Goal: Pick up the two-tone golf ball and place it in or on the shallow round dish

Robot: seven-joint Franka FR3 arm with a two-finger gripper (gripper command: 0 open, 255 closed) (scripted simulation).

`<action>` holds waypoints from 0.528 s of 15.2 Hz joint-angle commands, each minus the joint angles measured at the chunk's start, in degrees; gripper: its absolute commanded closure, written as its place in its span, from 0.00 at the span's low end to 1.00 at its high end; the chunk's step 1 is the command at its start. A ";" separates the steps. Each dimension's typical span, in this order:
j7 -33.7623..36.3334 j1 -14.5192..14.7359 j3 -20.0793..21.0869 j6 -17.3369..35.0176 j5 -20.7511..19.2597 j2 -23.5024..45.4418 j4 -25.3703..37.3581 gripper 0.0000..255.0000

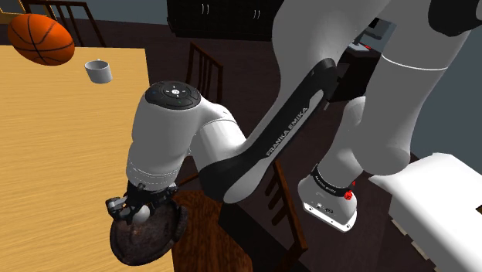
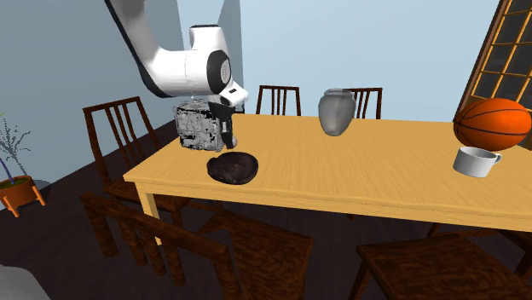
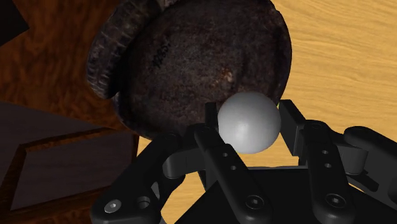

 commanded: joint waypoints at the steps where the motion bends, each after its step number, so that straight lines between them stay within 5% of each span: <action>1: 1.58 0.82 -1.00 1.38 -1.99 1.32 -0.18 1.00; 8: 3.02 1.76 -2.25 2.68 -3.91 2.75 -0.18 1.00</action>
